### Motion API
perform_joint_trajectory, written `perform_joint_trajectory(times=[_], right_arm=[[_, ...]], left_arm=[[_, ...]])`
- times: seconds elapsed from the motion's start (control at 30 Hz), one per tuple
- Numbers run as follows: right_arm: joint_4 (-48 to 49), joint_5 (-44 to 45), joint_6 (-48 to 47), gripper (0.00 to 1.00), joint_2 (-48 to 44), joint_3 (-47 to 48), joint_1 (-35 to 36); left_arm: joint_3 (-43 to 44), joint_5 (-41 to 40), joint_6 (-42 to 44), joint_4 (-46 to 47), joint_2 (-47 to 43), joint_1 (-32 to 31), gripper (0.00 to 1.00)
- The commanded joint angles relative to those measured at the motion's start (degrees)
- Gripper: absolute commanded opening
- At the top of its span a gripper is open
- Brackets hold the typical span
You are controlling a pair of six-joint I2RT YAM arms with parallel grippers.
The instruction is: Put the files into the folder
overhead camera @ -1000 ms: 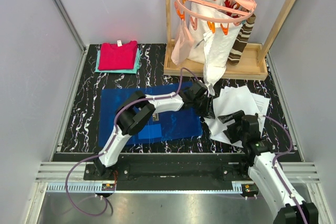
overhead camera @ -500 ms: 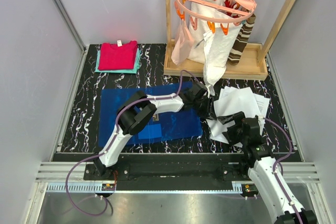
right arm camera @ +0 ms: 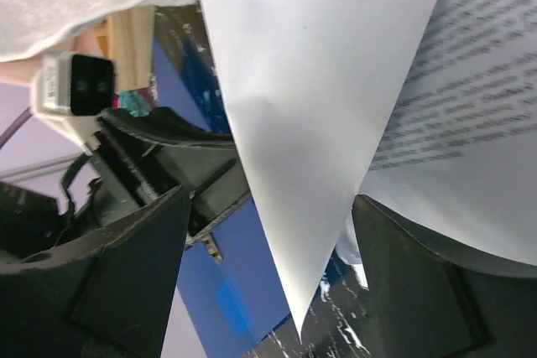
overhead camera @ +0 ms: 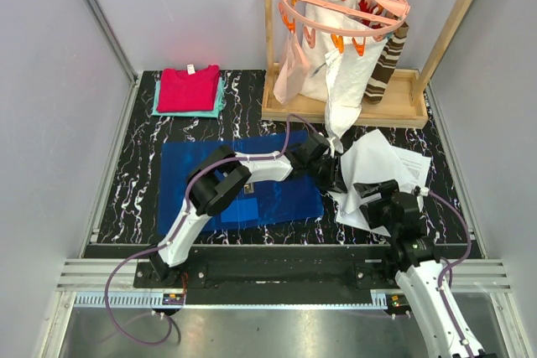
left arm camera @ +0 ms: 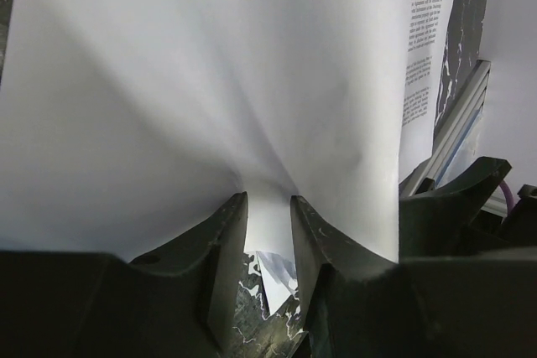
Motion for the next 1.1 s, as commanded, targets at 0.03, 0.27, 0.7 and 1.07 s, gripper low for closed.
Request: perform_joint_trajectory(times=[0.03, 0.27, 0.7, 1.07], right_arm=[[-6.49, 5.15, 0.1, 0.86, 1.7, 3.3, -0.03], [-6.76, 6.82, -1.05, 0.82, -0.76, 3.66, -0.03], [-7.29, 17.97, -17.53, 0.0, 6.61, 11.37, -0.03], [-9.22, -8.51, -49.12, 0.0, 30.78, 45.82, 1.2]], left_arm=[[-3.0, -1.96, 1.93, -6.65, 1.86, -0.84, 0.35], [-2.56, -1.61, 1.93, -6.74, 2.04, -0.84, 0.34], [-3.26, -2.75, 7.81, -9.55, -8.66, -1.46, 0.63], [-15.55, -7.32, 12.4, -14.12, -44.17, 3.98, 0.85]])
